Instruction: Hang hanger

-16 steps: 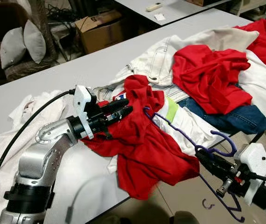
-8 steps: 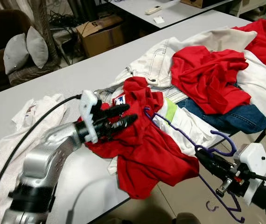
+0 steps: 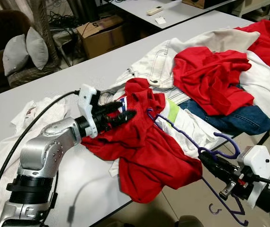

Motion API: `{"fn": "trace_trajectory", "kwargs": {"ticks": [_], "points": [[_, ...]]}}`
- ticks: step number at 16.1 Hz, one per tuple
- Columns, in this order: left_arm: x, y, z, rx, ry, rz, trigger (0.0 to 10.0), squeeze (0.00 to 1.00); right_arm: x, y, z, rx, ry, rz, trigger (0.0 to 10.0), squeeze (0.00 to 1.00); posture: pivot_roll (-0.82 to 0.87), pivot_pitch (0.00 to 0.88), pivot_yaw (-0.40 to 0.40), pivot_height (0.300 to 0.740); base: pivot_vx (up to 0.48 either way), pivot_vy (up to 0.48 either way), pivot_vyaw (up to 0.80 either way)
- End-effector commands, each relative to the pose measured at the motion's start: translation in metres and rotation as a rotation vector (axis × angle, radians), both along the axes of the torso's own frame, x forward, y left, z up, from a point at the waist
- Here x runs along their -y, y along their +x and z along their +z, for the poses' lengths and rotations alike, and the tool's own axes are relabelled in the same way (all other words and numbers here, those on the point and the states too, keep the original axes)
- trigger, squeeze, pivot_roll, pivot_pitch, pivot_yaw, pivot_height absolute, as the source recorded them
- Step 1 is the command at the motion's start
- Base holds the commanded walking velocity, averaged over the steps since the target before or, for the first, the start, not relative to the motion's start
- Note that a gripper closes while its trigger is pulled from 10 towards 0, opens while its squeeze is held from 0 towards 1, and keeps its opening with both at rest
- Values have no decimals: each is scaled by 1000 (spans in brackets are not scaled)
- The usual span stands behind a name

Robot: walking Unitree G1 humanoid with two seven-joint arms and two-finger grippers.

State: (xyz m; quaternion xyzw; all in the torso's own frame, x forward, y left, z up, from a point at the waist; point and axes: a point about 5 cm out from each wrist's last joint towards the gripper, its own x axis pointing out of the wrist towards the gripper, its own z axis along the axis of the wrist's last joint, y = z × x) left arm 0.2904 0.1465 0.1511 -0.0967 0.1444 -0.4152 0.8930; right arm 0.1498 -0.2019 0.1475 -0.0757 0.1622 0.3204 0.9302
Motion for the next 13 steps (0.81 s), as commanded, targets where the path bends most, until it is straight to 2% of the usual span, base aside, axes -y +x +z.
{"fn": "trace_trajectory", "kwargs": {"ticks": [1,3,7,8,9,10,11,12,13], "points": [[-4,-1,-2,-31,34,9,10000,0,0,-1,2,-5,-7,5,10000,0,-310,0,167,740,0,0,0],[-3,-2,-4,-59,29,7,10000,0,-1,-1,0,-9,-7,6,10000,0,-307,0,167,740,0,0,0],[-4,-4,-15,-84,113,7,10000,0,-5,0,-1,-9,2,12,10000,0,-307,0,172,740,0,0,0],[-3,-4,-12,-91,69,9,10000,0,-4,0,-1,-8,0,10,10000,0,-306,0,173,740,0,0,0],[-3,-2,-7,-88,28,14,8941,0,-3,-1,-1,-9,0,8,10000,0,-304,0,173,740,0,0,0],[-3,-1,-5,-89,10,18,5294,0,-2,0,-2,-10,-1,7,10000,0,-301,0,171,740,0,0,0],[-3,-1,-5,-90,13,12,3098,0,-3,0,-1,-8,-1,9,10000,0,-301,0,172,740,0,0,0],[-4,-2,-9,-96,61,13,0,0,-3,2,-1,-5,-4,11,10000,0,-303,0,173,740,0,0,0],[-4,-2,-12,-101,89,18,0,0,-3,2,-1,-2,-3,11,10000,0,-303,0,173,740,0,0,0]]}}
